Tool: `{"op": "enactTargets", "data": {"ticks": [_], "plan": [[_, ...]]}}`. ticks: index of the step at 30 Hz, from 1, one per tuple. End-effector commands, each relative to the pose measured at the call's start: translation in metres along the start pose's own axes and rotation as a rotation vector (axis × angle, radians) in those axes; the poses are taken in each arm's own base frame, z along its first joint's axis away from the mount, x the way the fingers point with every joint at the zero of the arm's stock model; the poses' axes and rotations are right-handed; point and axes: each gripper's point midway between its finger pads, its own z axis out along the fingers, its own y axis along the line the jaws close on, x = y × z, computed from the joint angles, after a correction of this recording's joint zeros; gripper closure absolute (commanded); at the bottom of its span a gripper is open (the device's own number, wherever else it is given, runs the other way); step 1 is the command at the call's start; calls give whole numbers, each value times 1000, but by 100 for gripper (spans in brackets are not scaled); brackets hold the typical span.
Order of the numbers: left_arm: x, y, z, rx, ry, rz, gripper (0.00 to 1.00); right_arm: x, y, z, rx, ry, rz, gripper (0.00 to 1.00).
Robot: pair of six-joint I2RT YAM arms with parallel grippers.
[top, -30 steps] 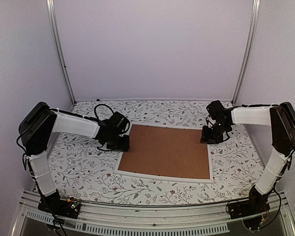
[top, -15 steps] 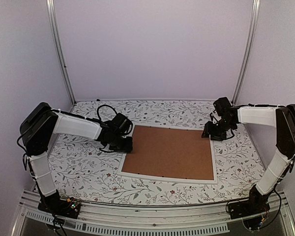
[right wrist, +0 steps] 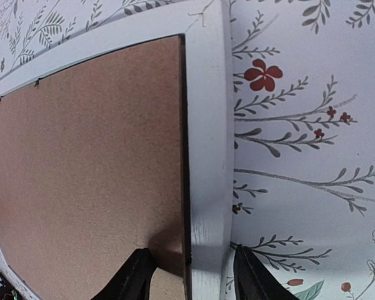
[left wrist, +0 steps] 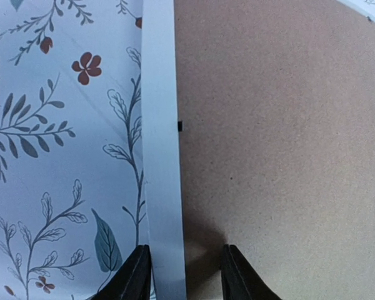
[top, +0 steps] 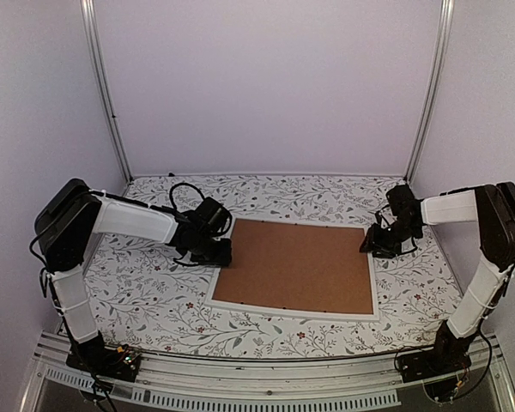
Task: Put the photo into the frame
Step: Press the fastener onto the backboard.
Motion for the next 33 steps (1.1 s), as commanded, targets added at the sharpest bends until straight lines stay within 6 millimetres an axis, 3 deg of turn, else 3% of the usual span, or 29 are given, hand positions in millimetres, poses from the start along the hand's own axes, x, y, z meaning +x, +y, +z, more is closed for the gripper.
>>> {"op": "enactTargets", "data": {"ticks": [1, 14, 21, 33], "plan": [[49, 13, 14, -53, 170, 42, 60, 18, -7, 12, -10, 55, 7, 56], [45, 12, 13, -49, 169, 41, 60, 49, -23, 19, 34, 126, 28, 78], [45, 11, 14, -47, 172, 40, 60, 66, -29, 26, 86, 175, 19, 84], [42, 11, 12, -50, 168, 47, 60, 75, -25, 43, 214, 251, -70, 90]]}}
